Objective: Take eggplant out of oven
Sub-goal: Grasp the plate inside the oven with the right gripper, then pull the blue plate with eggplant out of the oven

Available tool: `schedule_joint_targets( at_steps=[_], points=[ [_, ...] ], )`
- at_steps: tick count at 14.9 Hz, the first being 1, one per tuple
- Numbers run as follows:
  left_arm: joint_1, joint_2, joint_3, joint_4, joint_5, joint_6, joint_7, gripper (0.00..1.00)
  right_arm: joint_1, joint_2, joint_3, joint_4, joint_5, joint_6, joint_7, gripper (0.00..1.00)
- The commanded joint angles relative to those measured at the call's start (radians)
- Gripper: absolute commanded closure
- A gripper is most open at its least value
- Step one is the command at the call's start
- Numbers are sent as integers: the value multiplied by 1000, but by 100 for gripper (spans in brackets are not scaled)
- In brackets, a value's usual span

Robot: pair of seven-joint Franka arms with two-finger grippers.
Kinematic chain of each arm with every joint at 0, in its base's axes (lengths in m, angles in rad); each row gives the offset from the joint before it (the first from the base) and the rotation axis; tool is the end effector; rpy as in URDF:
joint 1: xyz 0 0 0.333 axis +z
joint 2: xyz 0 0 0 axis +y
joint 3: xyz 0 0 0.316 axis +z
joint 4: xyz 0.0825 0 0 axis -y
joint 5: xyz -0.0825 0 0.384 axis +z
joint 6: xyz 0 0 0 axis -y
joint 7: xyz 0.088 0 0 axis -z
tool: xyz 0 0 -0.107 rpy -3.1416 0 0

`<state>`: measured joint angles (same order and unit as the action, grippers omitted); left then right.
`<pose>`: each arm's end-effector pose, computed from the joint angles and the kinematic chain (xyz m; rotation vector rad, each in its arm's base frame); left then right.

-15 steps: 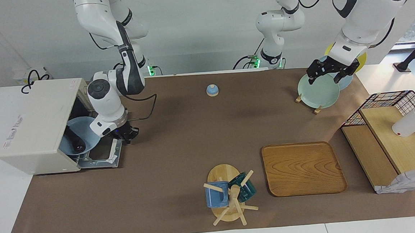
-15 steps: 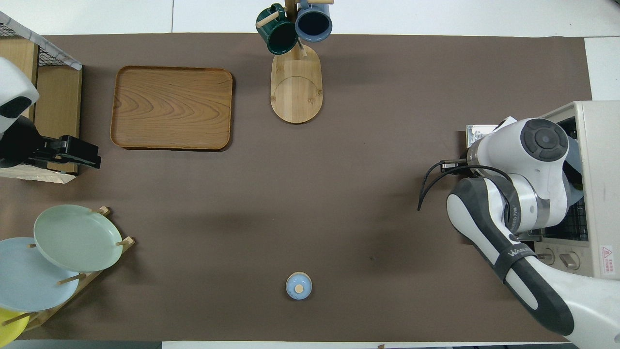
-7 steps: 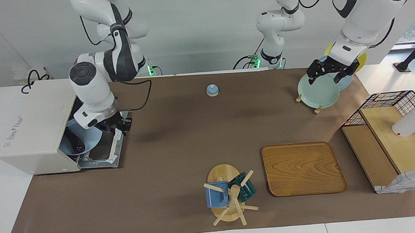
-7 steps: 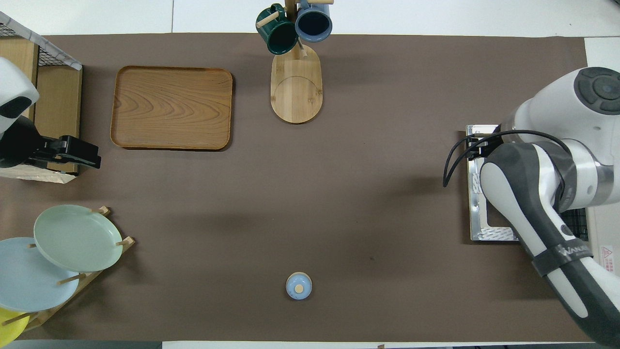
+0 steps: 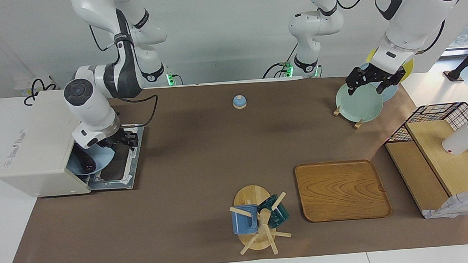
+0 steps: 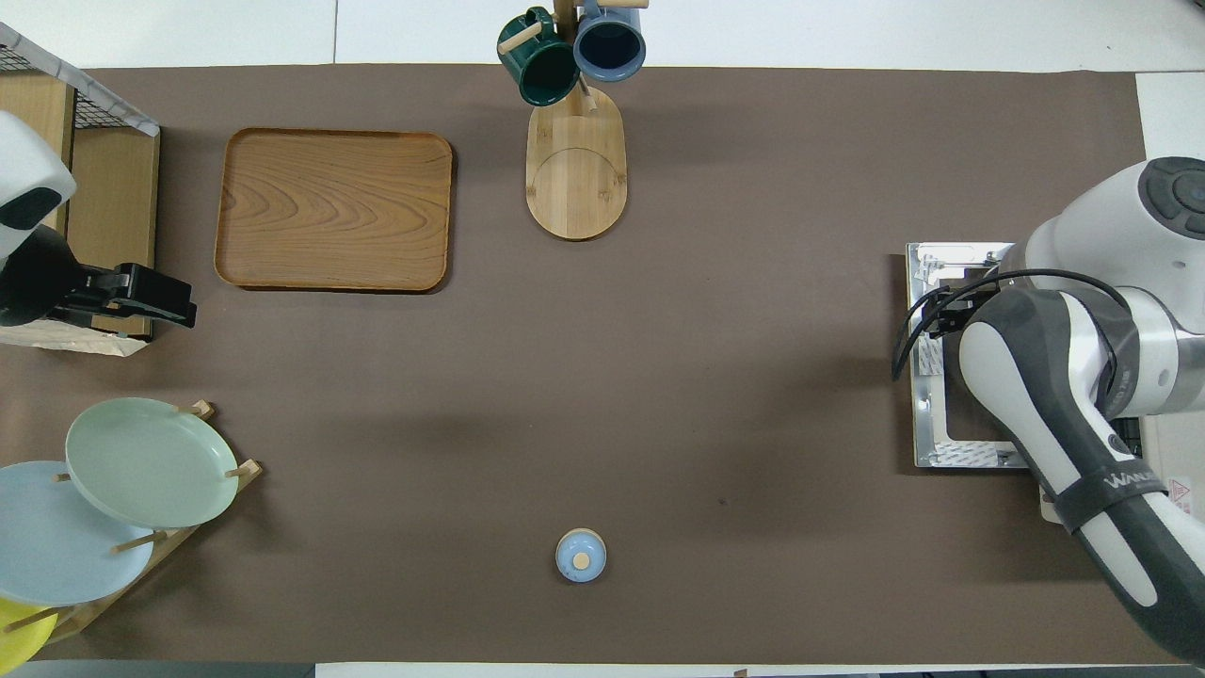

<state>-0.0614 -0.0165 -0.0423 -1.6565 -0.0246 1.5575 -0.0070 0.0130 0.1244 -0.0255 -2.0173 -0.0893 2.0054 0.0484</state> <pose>0.5417 -0.0592 0.5922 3.1160 -0.1496 -0.1306 0.5614 -0.0121 0.3805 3.0507 -0.0271 -0.2060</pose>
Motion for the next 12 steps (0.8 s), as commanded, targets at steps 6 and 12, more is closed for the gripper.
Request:
schedule_joint_targets(
  at_steps=[6,12],
  points=[
    [11,-11,-8,-5,3,-10,-8,0,-43,-45,7,-58,-58,1,-79,37],
    [11,-11,-8,-5,3,-10,-8,0,-65,-72,7,-156,-61,114,-101,67]
  ],
)
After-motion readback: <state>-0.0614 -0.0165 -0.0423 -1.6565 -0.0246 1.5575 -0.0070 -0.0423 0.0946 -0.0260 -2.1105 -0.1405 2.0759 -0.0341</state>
